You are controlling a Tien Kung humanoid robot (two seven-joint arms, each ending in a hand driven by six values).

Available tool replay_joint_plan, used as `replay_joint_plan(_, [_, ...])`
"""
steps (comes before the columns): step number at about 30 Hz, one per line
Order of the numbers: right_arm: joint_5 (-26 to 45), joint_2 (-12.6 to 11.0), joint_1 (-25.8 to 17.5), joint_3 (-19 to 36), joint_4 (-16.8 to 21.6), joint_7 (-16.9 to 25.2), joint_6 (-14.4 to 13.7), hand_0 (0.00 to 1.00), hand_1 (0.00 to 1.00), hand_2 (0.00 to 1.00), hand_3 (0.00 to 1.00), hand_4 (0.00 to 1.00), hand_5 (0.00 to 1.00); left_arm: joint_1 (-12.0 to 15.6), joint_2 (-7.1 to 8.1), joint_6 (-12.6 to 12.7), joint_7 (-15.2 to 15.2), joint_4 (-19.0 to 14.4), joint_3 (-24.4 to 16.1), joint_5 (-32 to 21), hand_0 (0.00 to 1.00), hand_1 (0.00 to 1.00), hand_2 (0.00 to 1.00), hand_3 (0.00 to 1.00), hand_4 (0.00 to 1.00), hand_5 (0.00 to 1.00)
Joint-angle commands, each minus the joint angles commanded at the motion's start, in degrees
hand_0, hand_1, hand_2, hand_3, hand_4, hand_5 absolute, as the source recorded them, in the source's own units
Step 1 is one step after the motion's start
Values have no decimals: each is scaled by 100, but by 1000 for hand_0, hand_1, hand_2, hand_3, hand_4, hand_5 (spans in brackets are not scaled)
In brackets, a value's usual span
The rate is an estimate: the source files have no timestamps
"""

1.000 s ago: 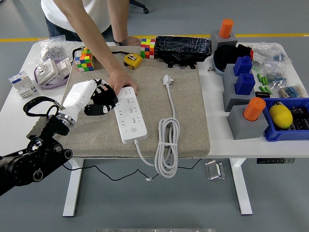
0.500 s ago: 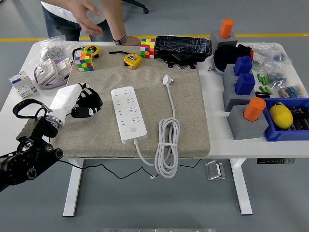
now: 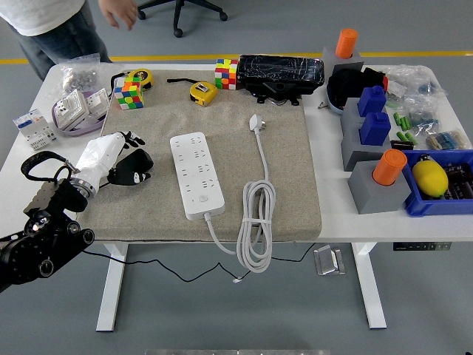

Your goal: Put the plug near the board,insert it into the board,press the button,pull the plug out

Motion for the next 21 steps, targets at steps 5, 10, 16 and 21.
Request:
replay_joint_plan(5, [12,-18,33,-34,-21,3,-4,611,677,643,562,972,582,253,21,146,-236,-363,-624,-132,632,721,724,756,998,372])
replay_joint_plan(10, [26,-32,49,-56,-40,9,-11,611,677,643,562,972,582,531,-39,233,-600,-761,-1445,-631,632,721,724,756,998,372])
replay_joint_plan(16, [46,-46,91,-116,-122,22,-23,611,677,643,562,972,582,804,-125,286,-1120,-1059,-2292,-1078,614,700,685,710,917,392])
replay_joint_plan(21, [50,-75,127,-148,-151,32,-35,612,677,643,562,972,582,986,-146,230,-1343,-1193,-2770,-1517,584,642,579,641,886,363])
